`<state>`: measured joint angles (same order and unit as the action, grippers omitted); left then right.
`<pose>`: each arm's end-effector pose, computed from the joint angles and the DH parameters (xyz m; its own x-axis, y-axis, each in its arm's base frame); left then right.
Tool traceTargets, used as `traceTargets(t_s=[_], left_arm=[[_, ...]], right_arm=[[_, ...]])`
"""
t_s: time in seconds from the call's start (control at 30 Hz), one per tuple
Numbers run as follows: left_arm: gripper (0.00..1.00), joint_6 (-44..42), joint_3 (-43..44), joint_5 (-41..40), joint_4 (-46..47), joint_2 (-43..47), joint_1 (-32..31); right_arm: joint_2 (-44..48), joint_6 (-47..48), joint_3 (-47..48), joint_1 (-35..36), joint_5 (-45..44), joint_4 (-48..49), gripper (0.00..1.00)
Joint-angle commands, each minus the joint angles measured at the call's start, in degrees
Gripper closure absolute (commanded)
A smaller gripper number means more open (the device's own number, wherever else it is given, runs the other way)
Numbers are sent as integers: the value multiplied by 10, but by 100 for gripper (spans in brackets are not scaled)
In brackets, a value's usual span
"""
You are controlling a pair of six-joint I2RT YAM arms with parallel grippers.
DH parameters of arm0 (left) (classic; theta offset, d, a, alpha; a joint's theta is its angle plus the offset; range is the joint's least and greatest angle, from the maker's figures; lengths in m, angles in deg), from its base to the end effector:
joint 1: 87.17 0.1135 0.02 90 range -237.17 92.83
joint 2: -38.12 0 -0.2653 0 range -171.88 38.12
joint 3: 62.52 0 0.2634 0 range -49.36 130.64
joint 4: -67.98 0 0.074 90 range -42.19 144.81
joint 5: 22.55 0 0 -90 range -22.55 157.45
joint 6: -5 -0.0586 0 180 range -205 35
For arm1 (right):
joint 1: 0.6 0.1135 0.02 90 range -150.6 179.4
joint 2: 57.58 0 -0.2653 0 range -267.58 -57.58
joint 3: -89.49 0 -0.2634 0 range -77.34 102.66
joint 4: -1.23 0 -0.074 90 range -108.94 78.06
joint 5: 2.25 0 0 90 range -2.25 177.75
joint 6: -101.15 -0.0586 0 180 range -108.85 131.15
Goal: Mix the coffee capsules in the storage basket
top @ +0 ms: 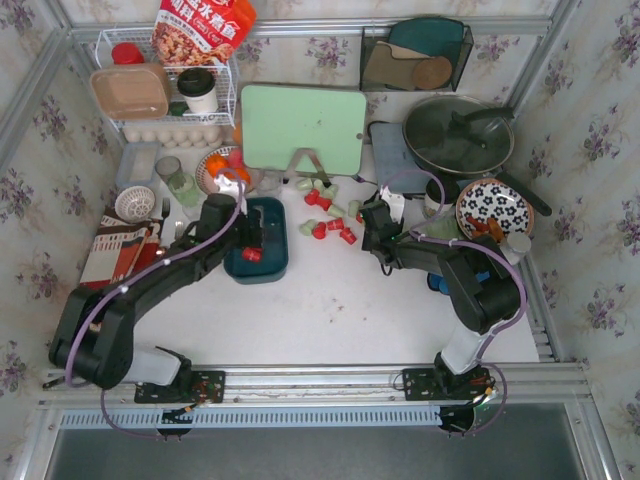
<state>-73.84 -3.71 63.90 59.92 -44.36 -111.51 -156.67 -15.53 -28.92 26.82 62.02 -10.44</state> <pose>0.3106 -0.1365 0.2011 -0.5404 0.0324 -0.8408 0.2638 0.9554 -0.1327 0.3258 0.1403 0.1192 -0.6733 0.1064 -0.7317 0.1560 0.9878 0.0001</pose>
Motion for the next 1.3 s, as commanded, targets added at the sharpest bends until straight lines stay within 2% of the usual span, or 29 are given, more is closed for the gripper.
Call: traceTargets(t_s=[0.0,0.17,0.2,0.43,0.5,0.67,0.8,1.03,1.27], left_arm=[[16,10,-9,12,-20,61,0],[7,13,-2,19,-84,132,0],[1,13,-2,20,-93,146,0],[1,61,41,23,-275,234,-1],[1,57,29,21,-292,258,-6],[1,64,-83,-25,-204,330,-15],[1,67,-142,-85,-165,368,-15],[1,89,-157,-70,-154,384,-15],[1,129,-158,-99,-174,391,-13]], right_arm=[[3,-2,-2,1,7,7,54],[19,-2,-2,0,18,1,59],[24,-1,-3,0,20,0,60],[85,11,-11,4,36,-10,64],[106,16,-16,9,39,-9,64],[144,32,-9,30,39,-11,65],[165,41,10,90,40,-13,65],[161,46,68,183,19,25,65],[92,75,149,260,40,103,65]])
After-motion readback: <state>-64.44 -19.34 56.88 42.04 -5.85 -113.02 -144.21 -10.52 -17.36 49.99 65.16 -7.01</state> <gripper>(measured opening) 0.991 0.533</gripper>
